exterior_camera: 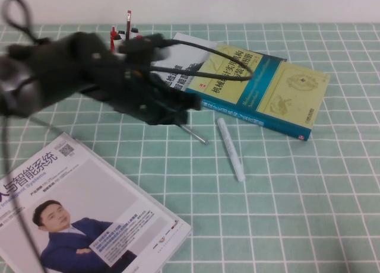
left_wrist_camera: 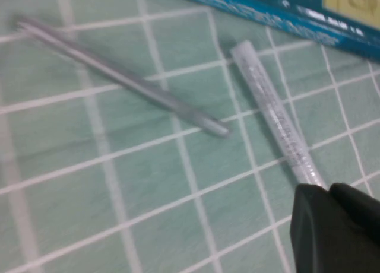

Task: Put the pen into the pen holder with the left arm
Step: Pick up the pen on the table, then place the pen onto the pen holder

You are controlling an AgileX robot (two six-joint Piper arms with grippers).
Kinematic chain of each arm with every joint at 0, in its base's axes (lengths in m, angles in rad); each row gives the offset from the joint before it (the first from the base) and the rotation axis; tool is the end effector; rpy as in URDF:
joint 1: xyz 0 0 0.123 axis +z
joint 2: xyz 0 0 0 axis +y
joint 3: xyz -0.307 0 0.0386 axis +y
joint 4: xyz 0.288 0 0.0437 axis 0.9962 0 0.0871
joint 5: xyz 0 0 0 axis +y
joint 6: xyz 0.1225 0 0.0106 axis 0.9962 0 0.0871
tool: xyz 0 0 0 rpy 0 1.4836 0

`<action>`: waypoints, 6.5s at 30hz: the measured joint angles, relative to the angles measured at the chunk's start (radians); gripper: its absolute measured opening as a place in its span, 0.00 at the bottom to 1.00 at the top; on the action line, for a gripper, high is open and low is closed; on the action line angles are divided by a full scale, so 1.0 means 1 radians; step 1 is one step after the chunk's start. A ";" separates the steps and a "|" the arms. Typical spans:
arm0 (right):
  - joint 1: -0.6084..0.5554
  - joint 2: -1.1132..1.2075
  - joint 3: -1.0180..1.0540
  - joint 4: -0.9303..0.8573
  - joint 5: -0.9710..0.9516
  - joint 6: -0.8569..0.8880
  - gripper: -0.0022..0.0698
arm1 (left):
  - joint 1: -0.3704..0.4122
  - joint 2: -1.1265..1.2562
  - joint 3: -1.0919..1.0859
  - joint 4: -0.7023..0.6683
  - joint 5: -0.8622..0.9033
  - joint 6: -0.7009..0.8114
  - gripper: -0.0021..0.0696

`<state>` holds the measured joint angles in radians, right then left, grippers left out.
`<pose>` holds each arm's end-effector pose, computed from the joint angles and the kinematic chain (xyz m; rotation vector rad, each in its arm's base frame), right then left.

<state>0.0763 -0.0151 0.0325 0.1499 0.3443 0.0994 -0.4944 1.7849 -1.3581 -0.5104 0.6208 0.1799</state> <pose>0.0987 0.0138 0.1627 0.1164 1.8461 0.2679 0.3854 -0.2475 0.2431 0.4401 2.5008 -0.6646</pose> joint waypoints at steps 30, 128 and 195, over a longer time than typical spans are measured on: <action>0.000 0.000 0.000 0.000 0.000 0.000 0.00 | -0.145 0.445 -0.679 0.567 0.361 -0.721 0.55; 0.000 0.000 0.000 0.000 0.000 0.000 0.00 | -0.118 0.589 -0.748 0.821 0.592 -1.002 0.43; 0.000 0.000 0.000 0.000 0.000 0.000 0.00 | 0.133 -0.101 0.170 0.924 -0.958 -0.715 0.08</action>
<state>0.0763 -0.0151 0.0325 0.1499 0.3443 0.0994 -0.3610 1.6844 -1.1883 0.4135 -0.3375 -0.5346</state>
